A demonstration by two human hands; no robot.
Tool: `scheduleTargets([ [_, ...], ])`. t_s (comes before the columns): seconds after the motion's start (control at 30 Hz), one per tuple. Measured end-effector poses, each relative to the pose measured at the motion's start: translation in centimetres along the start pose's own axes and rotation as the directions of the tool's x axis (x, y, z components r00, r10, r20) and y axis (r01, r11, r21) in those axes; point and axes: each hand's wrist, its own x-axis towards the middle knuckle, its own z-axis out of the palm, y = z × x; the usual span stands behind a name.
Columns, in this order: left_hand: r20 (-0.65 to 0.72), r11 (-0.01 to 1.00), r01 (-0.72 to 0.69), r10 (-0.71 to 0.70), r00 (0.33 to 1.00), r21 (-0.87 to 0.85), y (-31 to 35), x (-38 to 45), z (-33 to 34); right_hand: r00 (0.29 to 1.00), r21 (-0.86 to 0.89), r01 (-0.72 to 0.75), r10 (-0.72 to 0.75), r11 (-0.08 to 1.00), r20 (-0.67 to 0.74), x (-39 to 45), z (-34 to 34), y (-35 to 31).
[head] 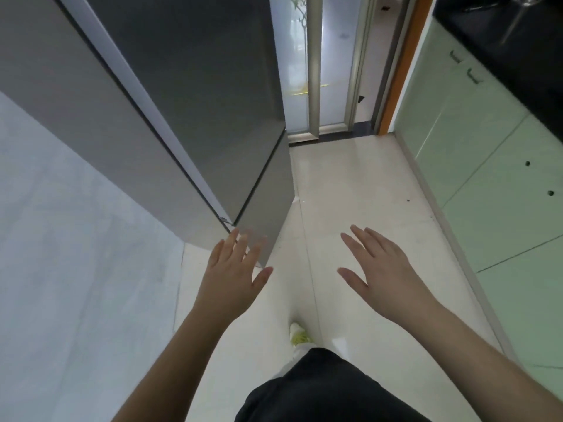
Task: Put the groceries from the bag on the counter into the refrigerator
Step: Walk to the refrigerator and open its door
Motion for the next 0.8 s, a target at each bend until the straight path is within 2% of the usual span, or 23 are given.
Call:
scheduleTargets([
  [0.23,-0.069,0.994,0.082,-0.087,0.994,-0.068,-4.5,6.1,-1.1,0.989,-0.055,0.139,-0.136,0.989,0.05,10.3,-1.4,-2.3],
  [0.5,-0.087,0.976,0.215,-0.218,0.972,-0.045,-11.2,8.4,-3.0,0.952,-0.029,0.304,-0.303,0.952,0.039,19.5,-2.5,-7.1],
  [0.67,-0.117,0.943,0.319,-0.328,0.937,-0.092,-12.3,9.3,-3.7,0.901,-0.011,0.433,-0.432,0.901,0.046,24.1,-3.6,-9.0],
  [0.8,-0.134,0.898,0.42,-0.435,0.89,-0.13,-12.2,10.6,-4.5,0.815,-0.041,0.58,-0.58,0.814,0.013,28.6,-5.1,-11.1],
])
